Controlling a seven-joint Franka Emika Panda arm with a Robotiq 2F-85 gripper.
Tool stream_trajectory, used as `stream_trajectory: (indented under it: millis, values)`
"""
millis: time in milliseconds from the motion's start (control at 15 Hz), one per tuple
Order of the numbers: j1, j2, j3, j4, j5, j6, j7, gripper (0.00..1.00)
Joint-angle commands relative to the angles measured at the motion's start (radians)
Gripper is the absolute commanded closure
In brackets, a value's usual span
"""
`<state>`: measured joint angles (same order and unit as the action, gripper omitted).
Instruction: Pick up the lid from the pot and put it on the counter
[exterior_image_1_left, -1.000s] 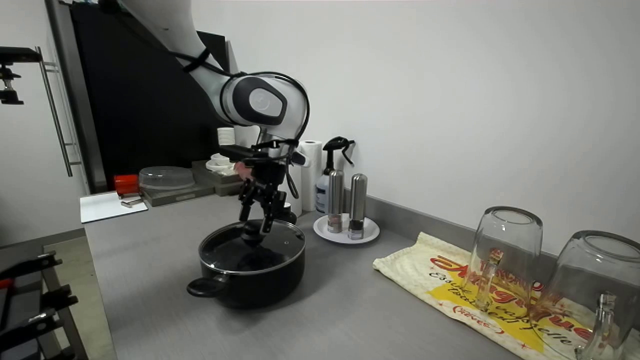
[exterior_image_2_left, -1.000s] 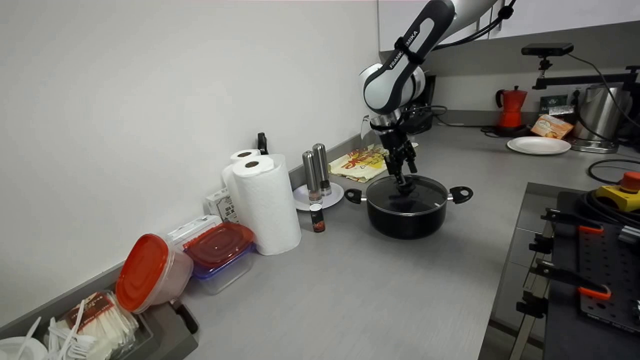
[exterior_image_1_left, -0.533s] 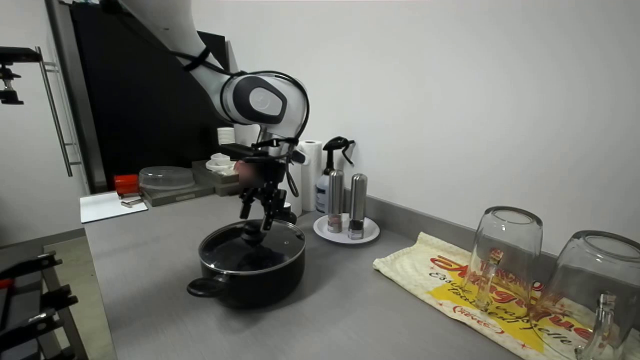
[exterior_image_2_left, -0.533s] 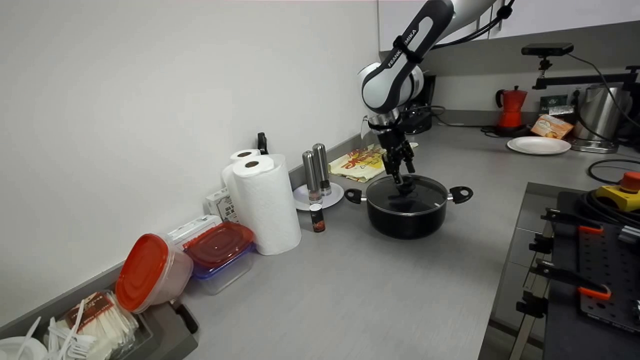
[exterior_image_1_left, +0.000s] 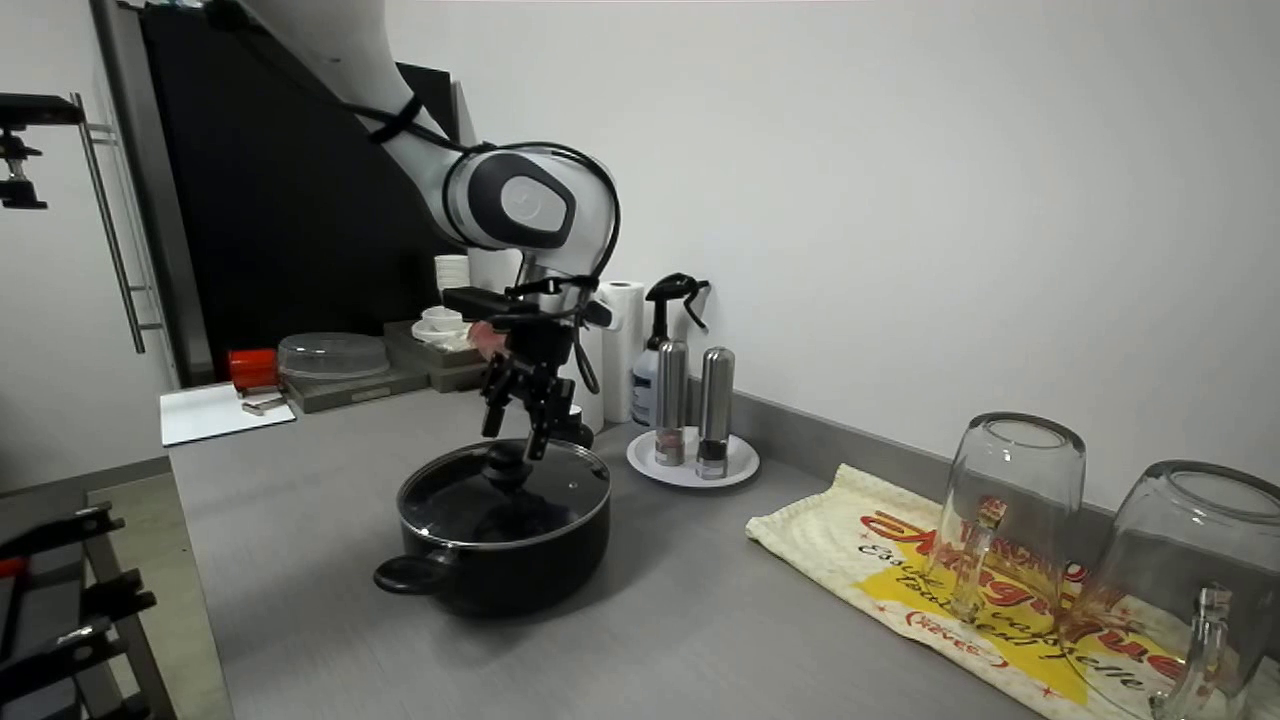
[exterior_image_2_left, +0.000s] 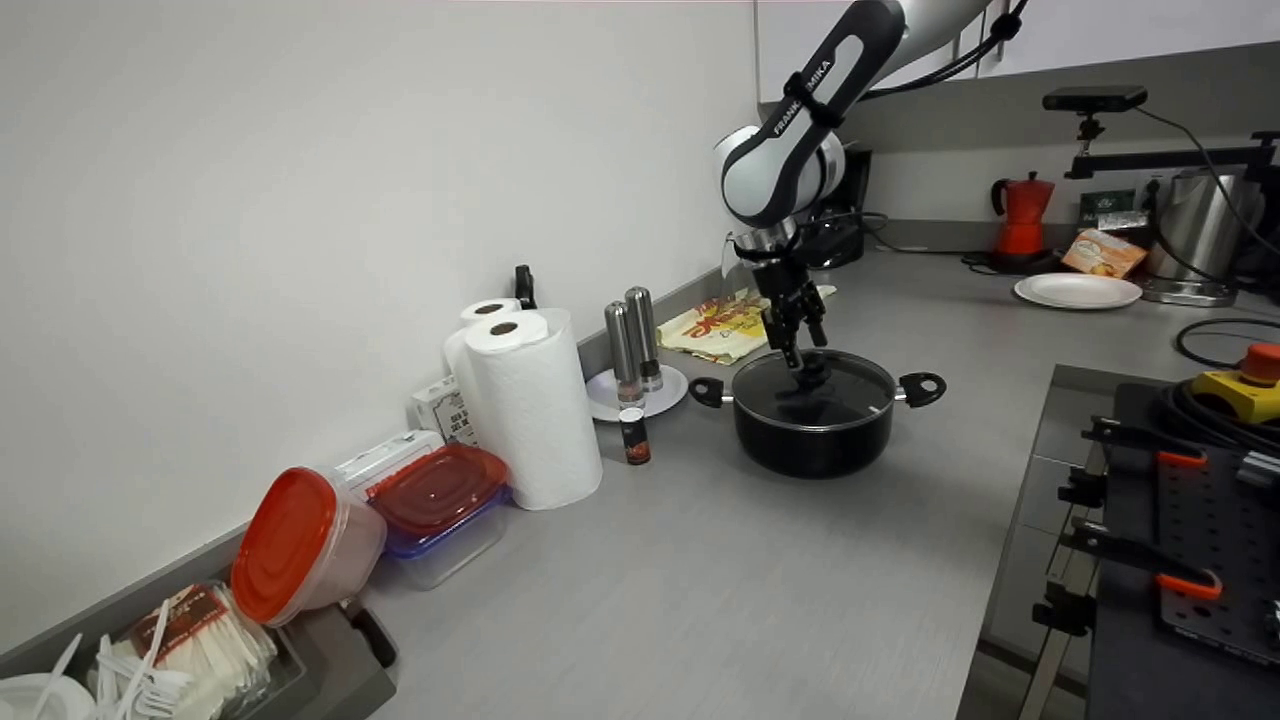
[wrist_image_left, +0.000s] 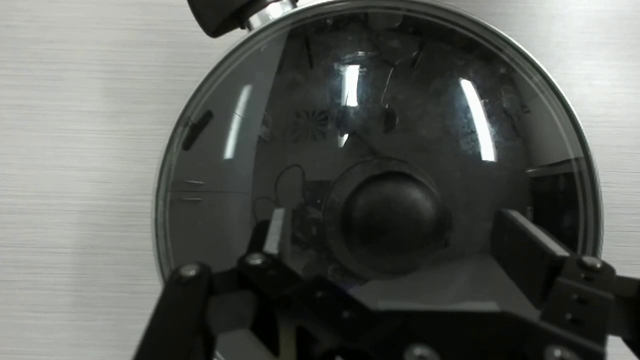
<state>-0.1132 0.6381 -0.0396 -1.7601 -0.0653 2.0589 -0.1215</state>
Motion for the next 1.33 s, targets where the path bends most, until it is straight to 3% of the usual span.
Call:
stream_trajectory:
  millis: [0, 67, 133, 267, 600, 1000, 1267]
  values:
    - [0.005, 0.026, 0.008, 0.026, 0.021, -0.010, 0.007, 0.00]
    - [0.006, 0.029, 0.009, 0.026, 0.021, -0.010, 0.007, 0.00]
    - [0.008, 0.031, 0.009, 0.024, 0.018, -0.008, 0.007, 0.25]
    - [0.010, 0.036, 0.009, 0.025, 0.016, -0.010, 0.007, 0.33]
    - [0.011, 0.034, 0.006, 0.035, 0.011, -0.020, 0.009, 0.71]
    - [0.015, 0.013, 0.002, 0.029, 0.002, -0.031, 0.012, 0.75]
    - [0.034, -0.083, -0.009, 0.001, -0.035, -0.055, 0.020, 0.75]
